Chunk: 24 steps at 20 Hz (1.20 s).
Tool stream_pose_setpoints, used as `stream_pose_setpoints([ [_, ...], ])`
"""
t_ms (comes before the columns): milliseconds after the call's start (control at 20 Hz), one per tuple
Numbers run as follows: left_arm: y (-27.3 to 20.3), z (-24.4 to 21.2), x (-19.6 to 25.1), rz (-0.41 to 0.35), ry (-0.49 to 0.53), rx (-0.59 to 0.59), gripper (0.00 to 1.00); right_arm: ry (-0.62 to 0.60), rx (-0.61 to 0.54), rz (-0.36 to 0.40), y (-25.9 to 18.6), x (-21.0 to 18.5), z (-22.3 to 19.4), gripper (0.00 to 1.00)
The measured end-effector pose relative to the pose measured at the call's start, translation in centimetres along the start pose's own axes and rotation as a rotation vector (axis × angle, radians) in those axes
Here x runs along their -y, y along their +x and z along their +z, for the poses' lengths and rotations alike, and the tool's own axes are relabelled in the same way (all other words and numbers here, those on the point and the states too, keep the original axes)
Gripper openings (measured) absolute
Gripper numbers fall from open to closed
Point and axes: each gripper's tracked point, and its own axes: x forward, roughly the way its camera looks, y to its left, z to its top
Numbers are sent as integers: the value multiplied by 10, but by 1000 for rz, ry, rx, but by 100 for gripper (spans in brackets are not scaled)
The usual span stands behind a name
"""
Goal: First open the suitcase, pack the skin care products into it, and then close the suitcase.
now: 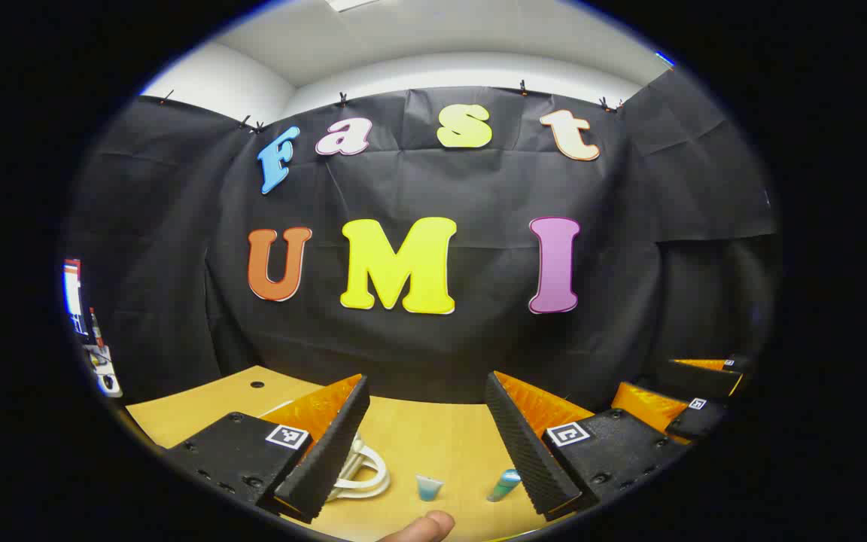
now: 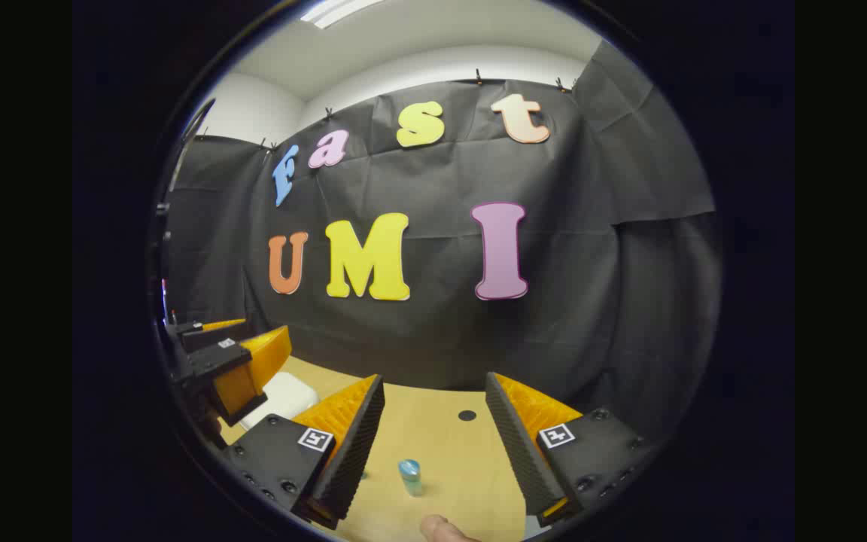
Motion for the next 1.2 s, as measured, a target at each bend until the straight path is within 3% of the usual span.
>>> stream_pose_setpoints([
  [300,9,6,-47,-35,-15,-31,99,-30,20,-32,16,-47,22,80],
  [350,12,6,-50,-46,-27,-35,93,-24,8,-40,16,-51,19,80],
  [450,18,2,-58,-53,-48,-54,98,-26,-18,-56,16,-60,12,81],
  [1200,15,-1,-35,-123,-50,-49,95,-90,-33,-87,5,-57,5,81],
])
